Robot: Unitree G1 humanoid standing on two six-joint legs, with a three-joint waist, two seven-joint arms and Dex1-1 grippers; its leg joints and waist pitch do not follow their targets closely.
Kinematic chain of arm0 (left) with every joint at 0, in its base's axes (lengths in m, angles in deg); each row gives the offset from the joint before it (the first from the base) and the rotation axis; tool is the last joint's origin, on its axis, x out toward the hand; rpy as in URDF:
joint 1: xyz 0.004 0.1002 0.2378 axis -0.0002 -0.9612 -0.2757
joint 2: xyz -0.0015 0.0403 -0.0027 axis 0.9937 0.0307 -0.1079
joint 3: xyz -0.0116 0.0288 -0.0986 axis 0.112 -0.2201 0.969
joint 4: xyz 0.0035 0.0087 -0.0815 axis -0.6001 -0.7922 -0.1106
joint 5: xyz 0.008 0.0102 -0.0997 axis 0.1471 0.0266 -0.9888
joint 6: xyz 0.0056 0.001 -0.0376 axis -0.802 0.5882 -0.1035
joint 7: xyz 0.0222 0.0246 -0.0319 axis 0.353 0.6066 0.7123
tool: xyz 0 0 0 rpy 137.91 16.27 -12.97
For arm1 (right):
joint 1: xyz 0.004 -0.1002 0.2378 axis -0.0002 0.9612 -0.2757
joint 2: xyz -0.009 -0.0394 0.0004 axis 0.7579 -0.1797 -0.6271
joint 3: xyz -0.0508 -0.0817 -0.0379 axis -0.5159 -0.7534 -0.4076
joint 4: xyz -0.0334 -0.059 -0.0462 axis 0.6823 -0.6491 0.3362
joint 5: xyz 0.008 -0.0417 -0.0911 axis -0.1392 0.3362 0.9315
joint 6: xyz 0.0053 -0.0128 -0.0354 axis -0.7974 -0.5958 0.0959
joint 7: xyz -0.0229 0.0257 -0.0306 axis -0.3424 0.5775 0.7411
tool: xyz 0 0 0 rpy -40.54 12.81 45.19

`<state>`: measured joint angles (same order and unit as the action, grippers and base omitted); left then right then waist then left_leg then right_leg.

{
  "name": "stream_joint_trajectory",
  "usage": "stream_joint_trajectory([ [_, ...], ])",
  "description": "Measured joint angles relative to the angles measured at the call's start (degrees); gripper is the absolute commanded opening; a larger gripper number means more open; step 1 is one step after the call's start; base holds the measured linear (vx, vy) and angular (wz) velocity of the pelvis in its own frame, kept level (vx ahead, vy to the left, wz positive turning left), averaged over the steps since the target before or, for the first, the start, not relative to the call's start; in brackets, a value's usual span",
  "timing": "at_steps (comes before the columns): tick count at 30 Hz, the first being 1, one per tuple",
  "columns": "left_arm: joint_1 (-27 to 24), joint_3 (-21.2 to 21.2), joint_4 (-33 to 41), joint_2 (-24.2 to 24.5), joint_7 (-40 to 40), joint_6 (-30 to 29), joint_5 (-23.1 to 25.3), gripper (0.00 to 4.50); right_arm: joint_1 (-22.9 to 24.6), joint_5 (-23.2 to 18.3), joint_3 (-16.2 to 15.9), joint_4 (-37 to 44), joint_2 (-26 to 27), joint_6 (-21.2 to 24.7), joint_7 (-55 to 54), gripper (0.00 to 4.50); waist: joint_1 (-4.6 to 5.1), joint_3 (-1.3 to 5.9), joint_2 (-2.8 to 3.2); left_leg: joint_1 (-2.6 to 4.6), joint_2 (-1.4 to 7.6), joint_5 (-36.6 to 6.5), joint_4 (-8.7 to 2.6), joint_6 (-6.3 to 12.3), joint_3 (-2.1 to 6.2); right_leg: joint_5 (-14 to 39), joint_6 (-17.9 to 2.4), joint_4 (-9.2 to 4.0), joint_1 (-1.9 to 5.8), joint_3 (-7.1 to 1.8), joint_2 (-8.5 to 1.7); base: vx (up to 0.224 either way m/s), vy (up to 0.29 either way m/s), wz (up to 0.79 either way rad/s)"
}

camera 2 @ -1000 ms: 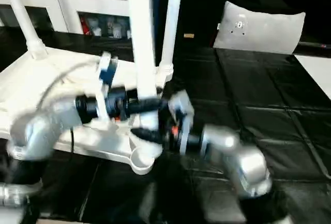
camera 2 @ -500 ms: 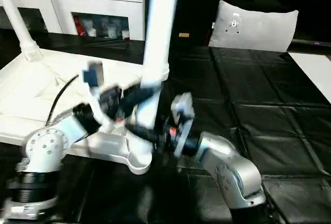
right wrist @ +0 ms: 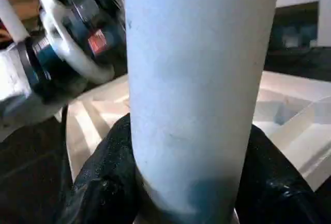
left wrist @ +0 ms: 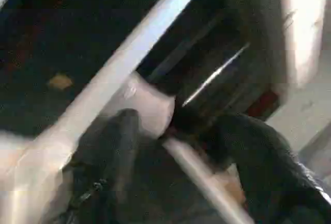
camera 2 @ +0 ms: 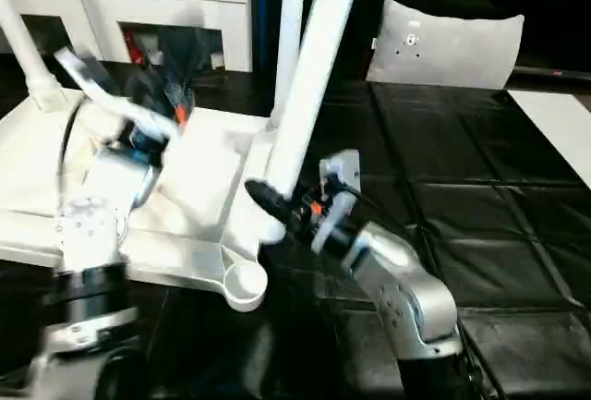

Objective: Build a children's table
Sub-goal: Pick table leg

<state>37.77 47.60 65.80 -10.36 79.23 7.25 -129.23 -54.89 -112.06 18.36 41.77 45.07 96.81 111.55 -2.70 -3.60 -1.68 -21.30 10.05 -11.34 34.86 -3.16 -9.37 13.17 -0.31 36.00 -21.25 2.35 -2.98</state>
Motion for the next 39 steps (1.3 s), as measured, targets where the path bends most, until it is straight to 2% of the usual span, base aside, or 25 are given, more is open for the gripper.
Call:
stream_joint_trajectory([
  [4, -0.2, -8.6, 1.6, 2.5, 1.0, -1.3, 2.6, 2.95, -0.4, 3.2, -2.5, -1.3, -1.0, -0.8, -0.1, 1.91, -0.35, 0.00, 0.03, -0.04, -0.06, 0.0, 0.00, 0.13, -0.17, 0.0, 0.0, 0.03, -0.10, -0.07, -0.11, 0.000, 0.000, 0.00],
  [6, -0.3, -10.3, 3.0, 3.2, 2.6, -1.3, 2.9, 2.95, -0.4, 4.1, -2.8, -1.3, -1.4, -1.4, -0.2, 1.91, -0.31, -0.01, 0.04, 0.00, -0.05, 0.0, -0.01, 0.12, -0.18, 0.0, 0.0, 0.08, -0.11, -0.07, -0.11, 0.000, 0.000, 0.00],
  [12, -0.4, -12.7, 7.7, 5.5, 9.6, -1.4, 3.5, 2.95, -0.4, 5.7, -3.1, -1.2, -1.9, -2.6, -0.1, 1.91, -0.05, -0.01, 0.08, 0.09, -0.03, 0.0, -0.03, 0.05, -0.21, 0.0, 0.0, 0.16, -0.08, -0.08, -0.11, 0.000, 0.000, 0.00],
  [17, -0.5, -14.3, 9.4, 8.5, 11.7, -0.9, 4.9, 2.95, -0.1, 7.1, -3.4, -1.3, -2.2, -3.4, 0.0, 1.91, 0.36, -0.01, 0.09, 0.08, -0.03, 0.0, -0.04, 0.04, -0.23, 0.0, 0.0, 0.16, -0.08, -0.08, -0.11, 0.000, 0.000, 0.00],
  [23, -0.8, -14.8, 9.8, 9.1, 12.1, -0.2, 6.9, 2.95, -0.1, 6.3, -2.3, -1.6, -0.6, -1.5, -2.2, 1.91, 0.73, -0.01, 0.08, 0.08, -0.02, 0.0, -0.04, 0.05, -0.26, 0.0, 0.0, 0.16, -0.09, -0.08, -0.11, 0.000, 0.000, 0.00],
  [26, -1.7, -14.8, 9.8, 11.3, 12.4, -0.3, 8.0, 2.95, 0.0, 5.1, -1.1, -1.5, -0.1, -0.8, -3.5, 1.91, 0.80, -0.02, 0.11, 0.09, -0.02, 0.0, -0.06, 0.04, -0.26, 0.0, 0.0, 0.16, -0.09, -0.09, -0.11, 0.000, 0.000, 0.00],
  [31, -5.7, -14.6, 10.2, 20.9, 16.3, -0.2, 11.0, 2.95, 1.7, 4.1, 2.0, 1.4, 0.1, 2.1, -6.7, 1.91, 1.05, -0.05, 0.19, 0.14, -0.01, 0.1, -0.28, -0.10, -0.26, 0.0, 0.0, 0.15, -0.16, -0.10, -0.06, 0.000, 0.000, 0.00],
  [39, -15.2, -14.9, 16.1, 36.5, 30.6, 3.2, 14.0, 2.95, 3.7, 3.9, 4.2, 4.4, -0.3, 8.0, -11.5, 1.91, 0.72, -0.07, 0.25, 0.20, -0.01, 0.2, -0.39, -0.18, -0.28, 0.0, -0.1, 0.14, -0.20, -0.13, -0.06, 0.000, 0.000, 0.00],
])
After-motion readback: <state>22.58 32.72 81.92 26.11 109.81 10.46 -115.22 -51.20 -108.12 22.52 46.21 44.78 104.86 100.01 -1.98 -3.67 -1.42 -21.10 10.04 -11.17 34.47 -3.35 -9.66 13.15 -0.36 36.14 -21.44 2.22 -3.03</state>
